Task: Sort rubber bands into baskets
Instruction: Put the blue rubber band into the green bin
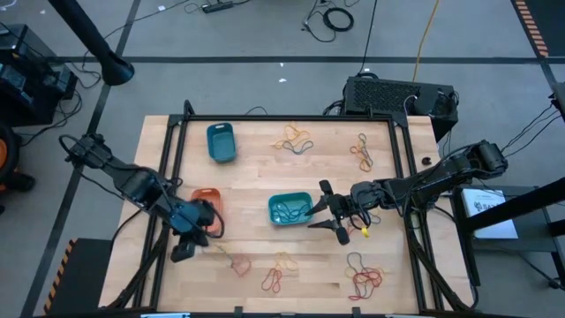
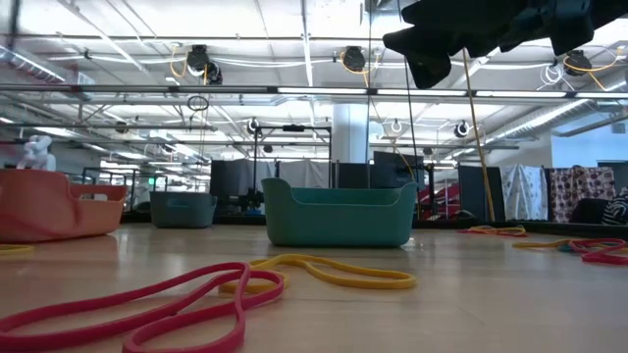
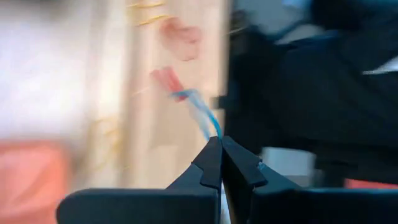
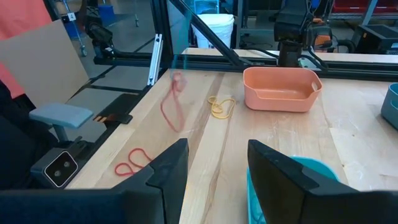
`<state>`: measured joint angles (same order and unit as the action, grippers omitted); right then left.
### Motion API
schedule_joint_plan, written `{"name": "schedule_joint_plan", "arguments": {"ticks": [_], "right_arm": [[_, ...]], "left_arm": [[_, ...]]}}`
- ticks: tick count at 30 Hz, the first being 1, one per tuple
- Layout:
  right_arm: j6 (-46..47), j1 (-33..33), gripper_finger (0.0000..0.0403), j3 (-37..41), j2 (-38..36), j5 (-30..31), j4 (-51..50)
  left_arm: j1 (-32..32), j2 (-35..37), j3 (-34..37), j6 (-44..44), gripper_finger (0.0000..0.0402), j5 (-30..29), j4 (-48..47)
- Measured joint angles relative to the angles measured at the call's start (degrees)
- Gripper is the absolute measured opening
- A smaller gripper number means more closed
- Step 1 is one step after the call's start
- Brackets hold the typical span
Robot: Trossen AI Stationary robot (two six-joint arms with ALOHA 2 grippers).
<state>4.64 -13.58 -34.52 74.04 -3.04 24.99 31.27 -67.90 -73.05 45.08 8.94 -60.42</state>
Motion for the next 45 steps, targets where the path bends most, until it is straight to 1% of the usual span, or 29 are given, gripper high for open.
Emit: {"name": "schedule_joint_plan", "arguments": {"ticks": [2,4,7,9,12,19,22,25,29,34,36,40,42,45], "right_arm": [[0.0,0.0,0.016,0.0,0.0,0.02,-0.02],[0.0,0.0,0.016,0.0,0.0,0.0,0.0],[0.0,0.0,0.016,0.0,0.02,0.02,-0.04],[0.0,0.0,0.016,0.0,0.01,0.0,-0.04],[0.0,0.0,0.016,0.0,0.0,0.02,-0.04],[0.0,-0.02,0.016,0.0,0.02,0.01,-0.02],[0.0,-0.01,0.016,0.0,0.01,0.02,0.0],[0.0,0.0,0.016,0.0,0.0,0.02,0.0],[0.0,0.0,0.016,0.0,0.01,0.02,0.21],[0.0,0.0,0.016,0.0,0.0,0.02,0.39],[0.0,0.0,0.016,0.0,0.01,0.02,0.39],[0.0,0.0,0.016,0.0,0.0,0.02,0.37],[0.0,-0.02,0.016,0.0,0.0,0.02,0.3],[0.0,-0.01,0.016,0.0,0.01,0.02,0.07]], "left_arm": [[0.0,-0.04,0.72,1.45,0.0008,-2.54,-4.06],[0.0,-0.04,2.65,3.29,0.0008,-3.52,-5.69],[0.0,-0.11,6.63,4.86,0.0008,-3.15,-4.2],[0.0,-0.11,9.45,5.82,0.0008,-1.75,-2.17],[0.0,-0.11,14.09,7.09,0.0008,1.07,3.09],[0.0,-0.15,24.42,7.1,0.0008,6.98,19.23],[-0.07,-0.15,26.57,7.03,0.0008,7.55,22.51],[-0.07,-0.15,27.11,6.69,0.0008,8.52,26.58],[-0.17,-0.15,24.71,7.19,0.0008,15.04,32.12],[-0.17,-0.15,16.8,7.98,0.0008,15.92,28.11],[-0.15,-0.11,12.84,6.67,0.0008,15.3,25.29],[-0.11,-0.07,5.61,2.26,0.0008,10.22,16.52],[-0.13,-0.06,2.81,1.09,0.0008,7.88,13.53],[-0.13,-0.04,-0.4,0.57,0.0008,6.72,9.98]]}}
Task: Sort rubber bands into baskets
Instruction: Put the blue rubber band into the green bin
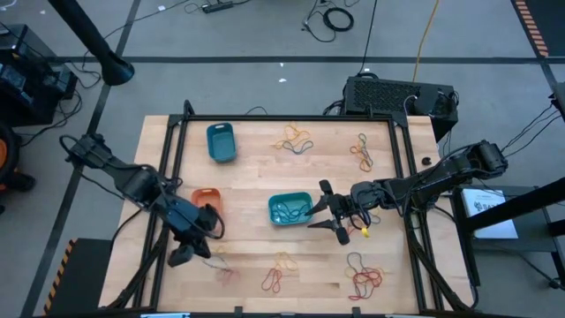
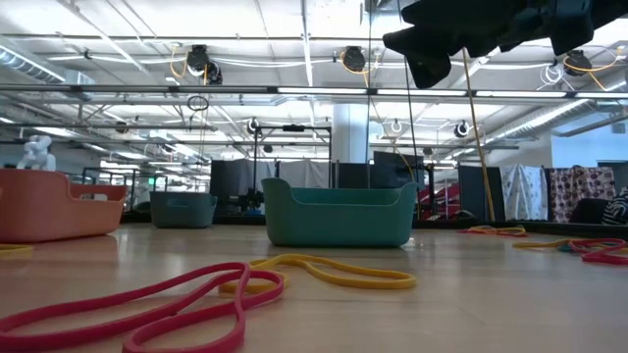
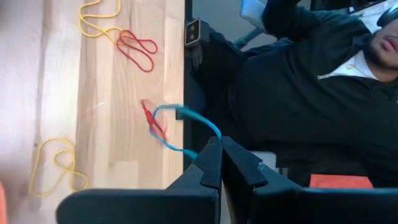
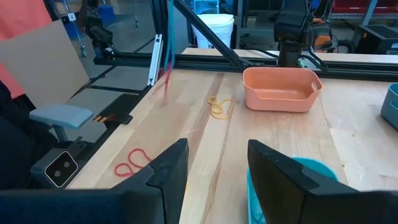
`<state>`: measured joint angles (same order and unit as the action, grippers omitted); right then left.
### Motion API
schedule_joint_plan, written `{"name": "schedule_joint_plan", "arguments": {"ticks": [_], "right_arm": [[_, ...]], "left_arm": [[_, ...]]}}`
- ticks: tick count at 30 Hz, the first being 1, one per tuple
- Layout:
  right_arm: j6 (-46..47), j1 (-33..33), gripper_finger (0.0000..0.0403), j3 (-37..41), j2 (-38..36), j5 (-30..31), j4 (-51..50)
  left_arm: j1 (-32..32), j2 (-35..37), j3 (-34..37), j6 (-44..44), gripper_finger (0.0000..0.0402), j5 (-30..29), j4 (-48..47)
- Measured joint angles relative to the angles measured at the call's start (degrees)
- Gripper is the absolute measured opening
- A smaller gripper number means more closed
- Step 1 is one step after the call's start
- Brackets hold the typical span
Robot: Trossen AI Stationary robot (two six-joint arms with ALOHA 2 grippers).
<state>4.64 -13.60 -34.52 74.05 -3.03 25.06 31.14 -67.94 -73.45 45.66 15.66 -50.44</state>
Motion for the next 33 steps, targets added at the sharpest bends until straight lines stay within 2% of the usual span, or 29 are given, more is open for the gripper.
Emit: {"name": "schedule_joint_plan", "arguments": {"ticks": [3,6,8,10,18,25,30,33], "right_arm": [[0.0,0.0,0.016,0.0,0.0,0.0,0.0],[0.0,0.01,0.016,0.0,0.0,-0.01,-0.01],[0.02,0.01,0.016,0.0,0.0,-0.02,-0.04],[0.01,0.01,0.016,0.0,0.0,-0.01,-0.07],[0.01,0.01,0.016,0.0,-0.01,0.0,-0.15],[0.0,-0.01,0.016,0.0,-0.01,0.0,-0.13],[0.02,0.01,0.016,0.0,0.01,0.0,-0.1],[0.0,0.01,0.016,0.0,0.01,0.0,-0.04]], "left_arm": [[0.02,0.36,-1.99,-1.97,0.0008,-2.52,-3.07],[0.04,0.83,-2.12,-4.09,0.0008,-9.38,-7.59],[0.35,0.81,-0.79,-3.21,0.0008,-12.94,-9.81],[0.5,0.61,1.84,-1.67,0.0008,-13.17,-10.25],[0.5,-0.33,15.13,0.92,0.0008,-7.61,-2.15],[0.5,-0.33,26.96,7.0,0.0008,2.99,15.16],[0.5,-0.33,29.99,13.86,0.0008,7.92,23.68],[0.19,-0.33,29.72,15.52,0.0008,12.21,35.39]]}}
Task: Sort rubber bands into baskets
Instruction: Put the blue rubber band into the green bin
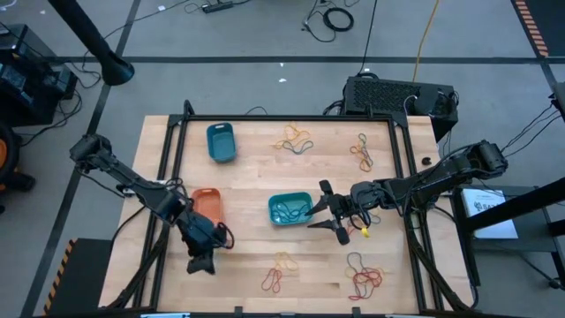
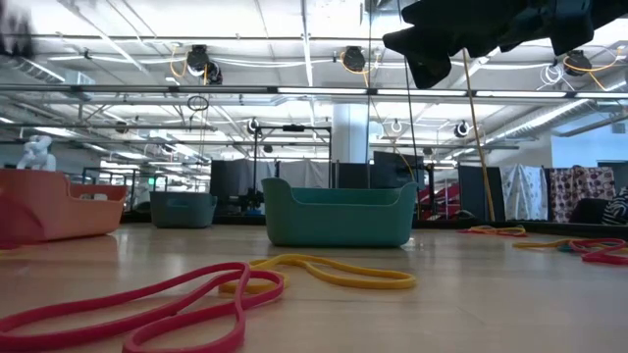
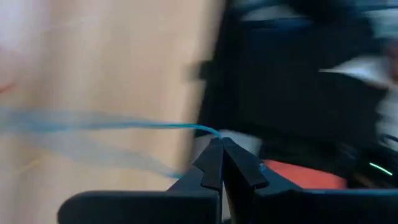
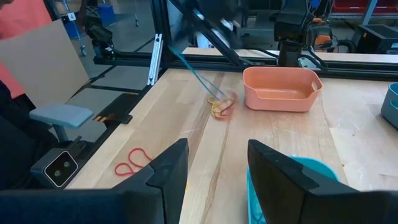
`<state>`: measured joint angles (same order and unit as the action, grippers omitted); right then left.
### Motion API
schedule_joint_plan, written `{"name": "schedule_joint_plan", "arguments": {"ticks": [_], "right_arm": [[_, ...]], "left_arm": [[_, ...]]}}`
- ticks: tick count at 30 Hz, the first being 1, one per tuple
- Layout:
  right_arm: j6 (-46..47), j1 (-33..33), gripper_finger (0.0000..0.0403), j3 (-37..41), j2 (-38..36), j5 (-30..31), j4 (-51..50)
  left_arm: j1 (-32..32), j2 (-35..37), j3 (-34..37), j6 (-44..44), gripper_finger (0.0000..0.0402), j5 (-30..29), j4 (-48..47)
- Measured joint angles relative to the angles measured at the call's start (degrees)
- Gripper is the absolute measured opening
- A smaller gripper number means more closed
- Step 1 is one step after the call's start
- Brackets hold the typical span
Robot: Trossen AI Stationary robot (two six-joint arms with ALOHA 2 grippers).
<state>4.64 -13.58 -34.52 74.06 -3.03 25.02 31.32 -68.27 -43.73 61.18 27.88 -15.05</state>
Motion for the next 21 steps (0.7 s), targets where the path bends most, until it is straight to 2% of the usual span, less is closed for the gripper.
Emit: {"name": "schedule_joint_plan", "arguments": {"ticks": [2,4,9,13,17,21], "right_arm": [[0.0,-0.01,0.016,0.0,-0.01,-0.01,0.02],[0.0,-0.02,0.016,0.0,-0.02,0.0,0.02],[0.0,0.0,0.016,0.0,-0.02,0.0,0.02],[0.0,0.0,0.016,0.0,-0.02,0.0,0.04],[-1.6,-0.01,0.016,0.0,0.07,0.0,0.86],[-5.64,-0.02,0.016,-0.02,3.11,-0.1,6.14]], "left_arm": [[-0.22,0.01,-1.66,-2.28,0.0008,1.36,7.77],[-0.43,0.09,-4.34,-5.17,0.0008,1.75,9.26],[-0.56,0.07,-11.6,-11.14,0.0008,1.48,2.61],[-0.55,0.09,-15.79,-17.29,0.0008,-2.76,-9.09],[-0.56,0.08,-16.46,-19.56,0.0008,-7.07,-15.97],[-0.56,0.04,-15.63,-19.6,0.0008,-9.22,-17.74]]}}
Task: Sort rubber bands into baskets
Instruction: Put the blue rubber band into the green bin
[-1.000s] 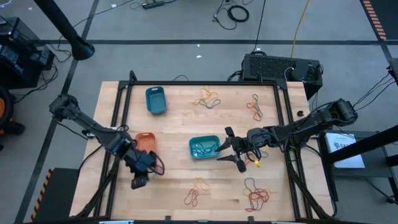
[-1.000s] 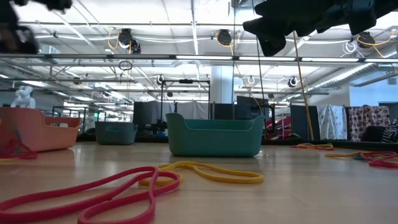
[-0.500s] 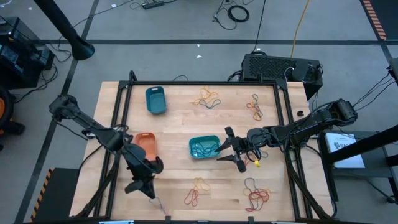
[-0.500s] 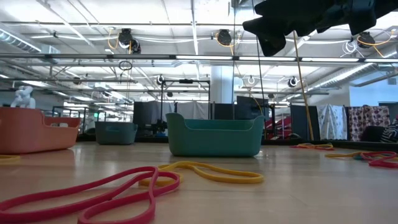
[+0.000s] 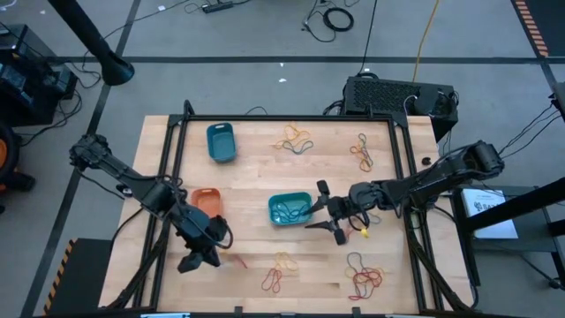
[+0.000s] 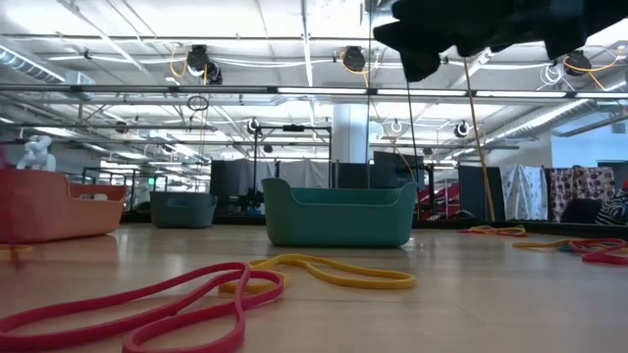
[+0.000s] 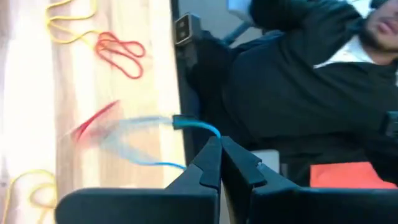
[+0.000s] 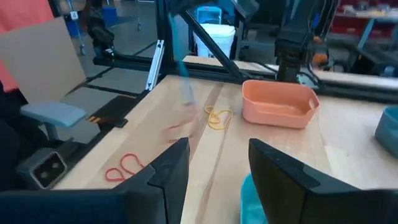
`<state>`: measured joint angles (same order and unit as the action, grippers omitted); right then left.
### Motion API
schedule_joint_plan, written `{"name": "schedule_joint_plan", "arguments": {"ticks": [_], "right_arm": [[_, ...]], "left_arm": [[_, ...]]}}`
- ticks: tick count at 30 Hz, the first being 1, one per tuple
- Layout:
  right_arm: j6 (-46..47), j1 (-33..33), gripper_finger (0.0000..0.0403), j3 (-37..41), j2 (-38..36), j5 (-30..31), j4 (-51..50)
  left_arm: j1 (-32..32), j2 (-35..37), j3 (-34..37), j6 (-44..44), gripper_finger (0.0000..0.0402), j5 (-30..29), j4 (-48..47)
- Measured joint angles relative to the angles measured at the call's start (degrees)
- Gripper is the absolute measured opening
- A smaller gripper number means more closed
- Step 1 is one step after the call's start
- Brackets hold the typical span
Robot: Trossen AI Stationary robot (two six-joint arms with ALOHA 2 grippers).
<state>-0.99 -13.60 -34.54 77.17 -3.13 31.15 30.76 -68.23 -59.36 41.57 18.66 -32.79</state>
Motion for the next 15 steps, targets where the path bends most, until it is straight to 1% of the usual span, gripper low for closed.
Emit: {"name": "schedule_joint_plan", "arguments": {"ticks": [2,4,7,9,11,13,15], "right_arm": [[-2.86,0.02,0.016,-0.04,3.25,-0.14,5.4],[-7.39,0.0,0.016,-0.52,7.29,-0.24,9.69],[-12.16,0.0,0.016,-4.83,14.76,-0.33,13.35],[-13.28,0.0,0.016,-10.25,20.59,-2.27,13.6],[-13.58,-0.01,0.016,-16.39,26.75,-4.99,12.11],[-13.64,-0.03,0.016,-23.33,33.13,-5.84,10.71],[-13.86,-0.05,0.016,-29.74,38.1,-5.91,6.66]], "left_arm": [[0.0,-0.02,0.4,0.96,0.0008,-0.27,-0.56],[-0.02,-0.02,0.44,3.51,0.0008,-0.31,-3.49],[-0.39,-0.02,0.44,5.97,0.0008,-1.36,-8.9],[-0.49,-0.02,0.44,5.4,0.0008,-5.53,-11.89],[-0.84,-0.02,0.44,4.4,0.0008,-11.77,-14.24],[-1.41,-0.02,0.45,5.46,0.0008,-18.01,-14.46],[-2.1,-0.02,0.46,7.89,0.0008,-21.43,-14.11]]}}
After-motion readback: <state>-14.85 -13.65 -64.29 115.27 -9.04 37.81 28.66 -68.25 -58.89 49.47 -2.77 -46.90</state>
